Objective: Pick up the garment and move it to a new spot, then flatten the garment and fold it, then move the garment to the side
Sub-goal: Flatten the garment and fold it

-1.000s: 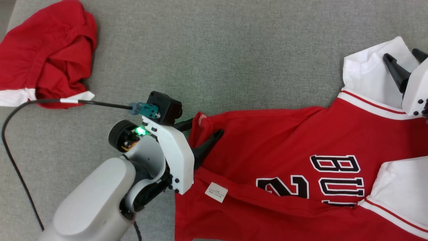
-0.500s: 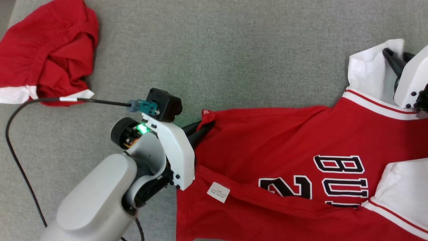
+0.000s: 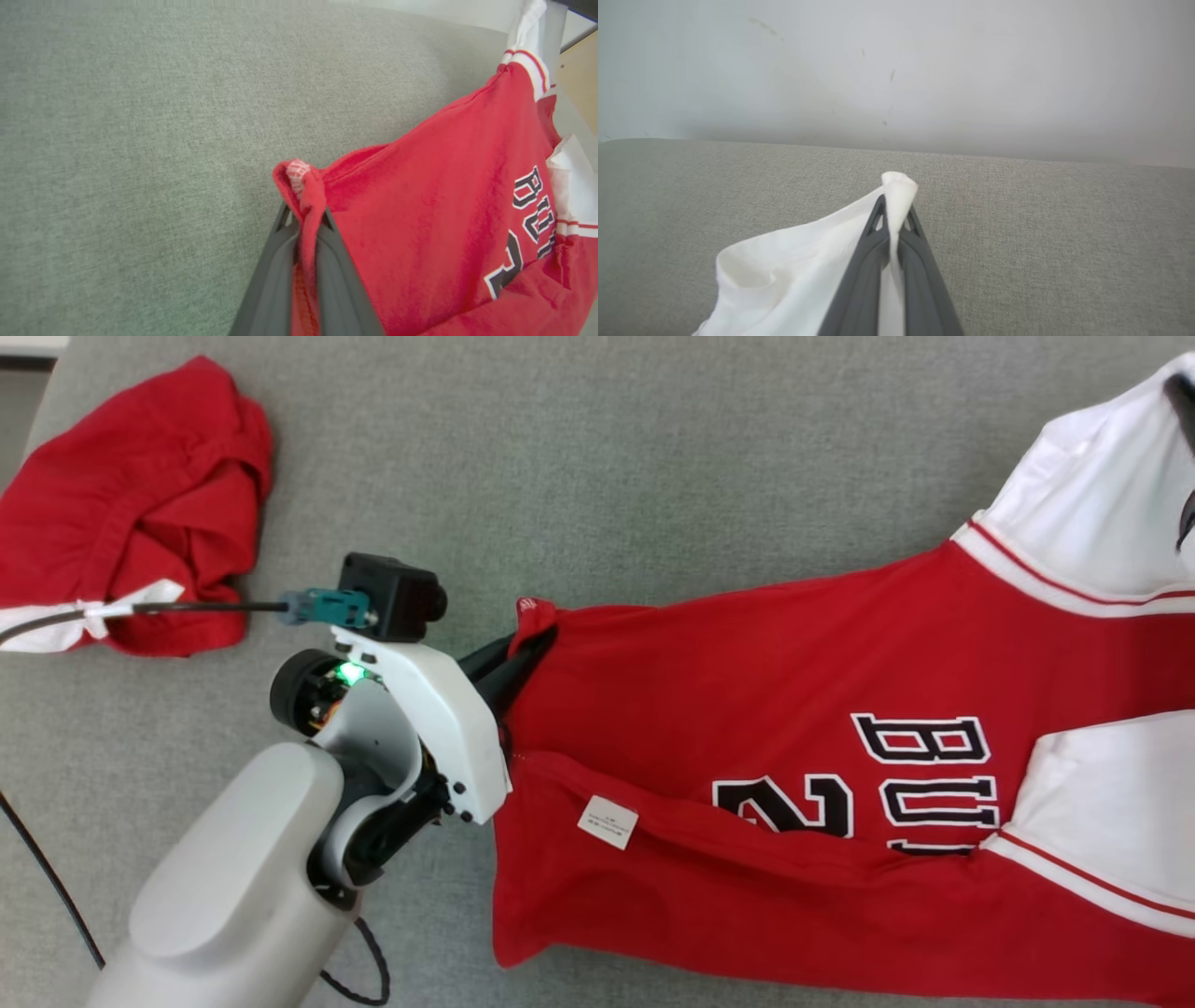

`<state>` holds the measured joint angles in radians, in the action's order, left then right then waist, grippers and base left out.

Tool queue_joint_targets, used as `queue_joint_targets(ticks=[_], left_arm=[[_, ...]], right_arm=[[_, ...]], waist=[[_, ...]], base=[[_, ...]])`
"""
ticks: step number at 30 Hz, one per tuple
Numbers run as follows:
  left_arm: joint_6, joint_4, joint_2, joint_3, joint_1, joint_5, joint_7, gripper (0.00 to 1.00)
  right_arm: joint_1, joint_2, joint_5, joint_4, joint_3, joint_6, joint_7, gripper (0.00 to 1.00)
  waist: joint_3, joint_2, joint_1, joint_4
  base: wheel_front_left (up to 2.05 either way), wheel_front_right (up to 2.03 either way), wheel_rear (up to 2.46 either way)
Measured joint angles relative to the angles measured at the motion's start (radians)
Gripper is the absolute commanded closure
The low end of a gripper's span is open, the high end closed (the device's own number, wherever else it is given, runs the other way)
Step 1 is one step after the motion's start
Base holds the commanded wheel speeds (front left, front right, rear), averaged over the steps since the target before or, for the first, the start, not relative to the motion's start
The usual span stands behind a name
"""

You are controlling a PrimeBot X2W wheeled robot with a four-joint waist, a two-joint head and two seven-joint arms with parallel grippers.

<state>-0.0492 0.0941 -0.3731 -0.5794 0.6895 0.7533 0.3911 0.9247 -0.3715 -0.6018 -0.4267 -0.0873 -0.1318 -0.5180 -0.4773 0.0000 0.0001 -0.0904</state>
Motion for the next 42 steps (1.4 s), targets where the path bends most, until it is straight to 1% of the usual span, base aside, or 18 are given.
queue_joint_targets(ticks=[5, 10, 14, 19, 22, 27, 28, 29, 30, 31, 33, 35, 39, 40, 41, 42], left_arm=[[0.0, 0.01, 0.002, 0.015, -0.021, 0.013, -0.041, 1.0], [-0.007, -0.039, -0.019, 0.044, -0.104, 0.027, -0.094, 1.0], [-0.024, -0.105, -0.035, 0.046, -0.199, 0.038, -0.113, 1.0], [-0.061, -0.177, -0.059, 0.067, -0.3, 0.058, -0.145, 1.0], [-0.077, -0.202, -0.065, 0.08, -0.352, 0.074, -0.157, 1.0], [-0.093, -0.217, -0.083, 0.086, -0.417, 0.087, -0.165, 1.0], [-0.093, -0.217, -0.087, 0.084, -0.422, 0.084, -0.165, 0.94], [-0.093, -0.216, -0.087, 0.082, -0.427, 0.084, -0.169, 0.86], [-0.092, -0.216, -0.088, 0.079, -0.431, 0.084, -0.17, 0.86], [-0.091, -0.216, -0.088, 0.076, -0.434, 0.084, -0.17, 0.87], [-0.087, -0.215, -0.089, 0.075, -0.441, 0.084, -0.173, 0.91], [-0.084, -0.214, -0.089, 0.072, -0.449, 0.084, -0.177, 1.0], [-0.082, -0.211, -0.089, 0.062, -0.469, 0.084, -0.182, 1.0], [-0.082, -0.21, -0.089, 0.059, -0.474, 0.084, -0.182, 0.98], [-0.082, -0.209, -0.089, 0.057, -0.477, 0.084, -0.183, 0.84], [-0.082, -0.208, -0.088, 0.053, -0.482, 0.084, -0.187, 0.54]], right_arm=[[-0.129, -0.015, -0.05, 0.094, -0.029, 0.0, 0.018, 1.0], [-0.3, -0.052, -0.121, 0.233, -0.026, 0.0, 0.026, 1.0], [-0.449, -0.07, -0.158, 0.337, -0.001, 0.0, 0.023, 1.0], [-0.611, -0.066, -0.191, 0.439, 0.04, 0.0, 0.009, 1.0], [-0.68, -0.044, -0.188, 0.46, 0.039, 0.0, 0.003, 1.0], [-0.719, -0.007, -0.165, 0.459, 0.026, 0.0, 0.007, 1.0], [-0.721, -0.004, -0.158, 0.451, 0.026, 0.0, 0.009, 0.9], [-0.723, -0.004, -0.155, 0.444, 0.022, 0.0, 0.008, 0.94], [-0.724, -0.003, -0.153, 0.438, 0.021, 0.0, 0.008, 0.95], [-0.724, -0.002, -0.153, 0.431, 0.023, 0.0, 0.008, 0.99], [-0.729, -0.006, -0.146, 0.42, 0.03, 0.0, 0.008, 1.0], [-0.735, -0.01, -0.147, 0.415, 0.031, 0.0, 0.008, 1.0], [-0.747, -0.015, -0.153, 0.411, 0.033, 0.0, 0.003, 1.0], [-0.751, -0.017, -0.155, 0.41, 0.033, 0.0, -0.002, 1.0], [-0.757, -0.017, -0.155, 0.409, 0.034, 0.0, -0.01, 0.89], [-0.763, -0.017, -0.155, 0.408, 0.034, 0.0, -0.013, 0.55]], waist=[[0.031, 0.0, 0.0, 0.022], [0.07, 0.0, -0.0001, 0.05], [0.107, 0.0, -0.0001, 0.073], [0.143, 0.0, -0.0001, 0.096], [0.158, 0.0, -0.0001, 0.11], [0.165, 0.0, -0.0001, 0.127], [0.165, 0.0, -0.0001, 0.128], [0.165, 0.0, -0.0001, 0.128], [0.165, 0.0, -0.0001, 0.128], [0.167, 0.0, -0.0001, 0.128], [0.171, 0.0, -0.0001, 0.128], [0.176, 0.0, -0.0001, 0.127], [0.19, 0.0, -0.0001, 0.127], [0.193, 0.0, -0.0001, 0.127], [0.196, 0.0, -0.0001, 0.127], [0.198, 0.0, -0.0001, 0.127]], base=[[0.0, 0.0, 0.0], [0.0, 0.0, 0.0], [0.0, 0.0, 0.0], [0.0, 0.0, 0.0], [0.0, 0.0, 0.0], [0.0, 0.0, 0.0], [0.0, 0.0, 0.0], [0.0, 0.0, 0.0], [0.0, 0.0, 0.0], [0.0, 0.0, 0.0], [0.0, 0.0, 0.0], [0.0, 0.0, 0.0], [0.0, 0.0, 0.0], [0.0, 0.0, 0.0], [0.0, 0.0, 0.0], [0.0, 0.0, 0.0]])
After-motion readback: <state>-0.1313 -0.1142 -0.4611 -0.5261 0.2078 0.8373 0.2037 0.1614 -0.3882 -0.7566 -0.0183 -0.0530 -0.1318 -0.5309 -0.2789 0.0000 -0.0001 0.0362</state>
